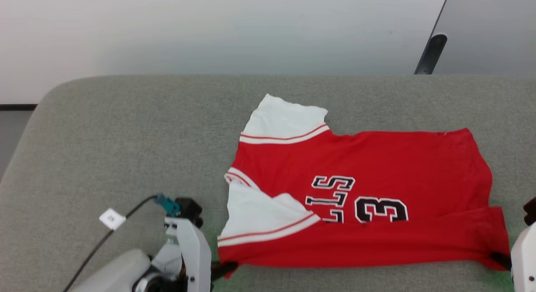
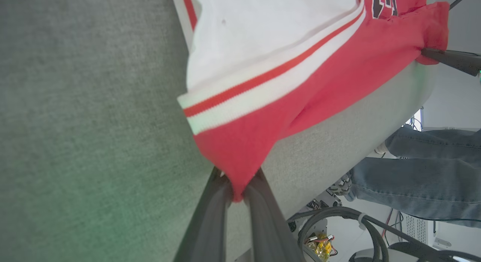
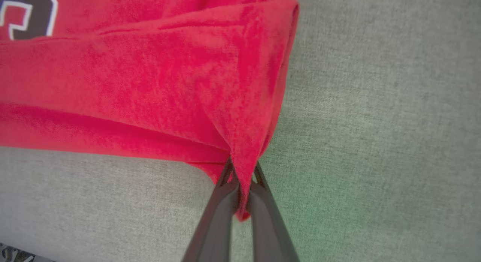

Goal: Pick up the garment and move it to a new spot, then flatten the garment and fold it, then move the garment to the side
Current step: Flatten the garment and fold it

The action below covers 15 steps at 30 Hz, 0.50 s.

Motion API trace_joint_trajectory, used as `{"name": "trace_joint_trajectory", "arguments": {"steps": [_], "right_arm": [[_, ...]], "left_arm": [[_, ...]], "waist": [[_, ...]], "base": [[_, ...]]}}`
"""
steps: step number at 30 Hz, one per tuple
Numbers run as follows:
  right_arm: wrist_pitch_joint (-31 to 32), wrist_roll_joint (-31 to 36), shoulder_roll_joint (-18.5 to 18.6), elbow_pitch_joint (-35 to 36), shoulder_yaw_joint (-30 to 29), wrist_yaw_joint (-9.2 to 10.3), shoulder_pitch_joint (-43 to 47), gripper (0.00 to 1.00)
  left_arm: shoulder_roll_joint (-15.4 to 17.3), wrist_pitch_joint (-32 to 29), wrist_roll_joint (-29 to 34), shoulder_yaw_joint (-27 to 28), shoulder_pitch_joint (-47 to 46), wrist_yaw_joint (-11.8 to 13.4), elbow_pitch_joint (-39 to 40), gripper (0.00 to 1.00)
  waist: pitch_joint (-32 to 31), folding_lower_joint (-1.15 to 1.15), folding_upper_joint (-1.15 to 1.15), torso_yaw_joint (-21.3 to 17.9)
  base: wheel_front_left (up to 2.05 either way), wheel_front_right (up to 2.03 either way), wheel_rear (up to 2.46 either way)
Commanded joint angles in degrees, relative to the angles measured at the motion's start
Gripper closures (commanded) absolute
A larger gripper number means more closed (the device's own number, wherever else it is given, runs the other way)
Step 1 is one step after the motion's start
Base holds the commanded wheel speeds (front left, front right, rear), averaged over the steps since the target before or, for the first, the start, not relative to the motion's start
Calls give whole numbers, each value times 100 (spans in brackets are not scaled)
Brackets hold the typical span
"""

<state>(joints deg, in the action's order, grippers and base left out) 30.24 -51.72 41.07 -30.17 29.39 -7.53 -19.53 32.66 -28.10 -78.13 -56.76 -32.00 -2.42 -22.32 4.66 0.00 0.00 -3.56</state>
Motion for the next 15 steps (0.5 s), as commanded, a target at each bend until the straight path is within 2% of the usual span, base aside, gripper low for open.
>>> {"name": "trace_joint_trajectory", "arguments": {"steps": [1,6,7,8,9,10,11,15], "right_arm": [[-25,-21,78,15,-39,8,110,100],[-71,-57,153,89,-123,8,235,100],[-126,-20,166,94,-159,8,244,86],[-189,13,166,92,-211,9,255,58],[-246,27,152,89,-258,9,264,25],[-318,50,132,85,-316,9,267,0],[-394,57,102,73,-389,8,268,0],[-754,177,40,129,-679,7,281,0]], "left_arm": [[125,46,38,9,169,99,147,100],[345,238,38,69,456,381,721,100],[372,291,48,90,497,430,797,99],[392,373,69,124,531,481,867,77],[404,448,65,152,559,522,924,54],[411,508,43,182,599,556,986,16],[436,576,45,213,633,586,1046,0],[557,1122,84,488,809,793,1303,0]], "waist": [[-10,0,0,13],[1,0,0,27],[0,0,0,29],[-3,0,0,31],[-7,0,0,31],[-17,0,0,31],[-28,0,0,28],[-54,0,0,14]], "base": [[0,0,0],[0,0,0],[0,0,0],[0,0,0],[0,0,0],[0,0,0],[0,0,0],[0,0,0]]}}
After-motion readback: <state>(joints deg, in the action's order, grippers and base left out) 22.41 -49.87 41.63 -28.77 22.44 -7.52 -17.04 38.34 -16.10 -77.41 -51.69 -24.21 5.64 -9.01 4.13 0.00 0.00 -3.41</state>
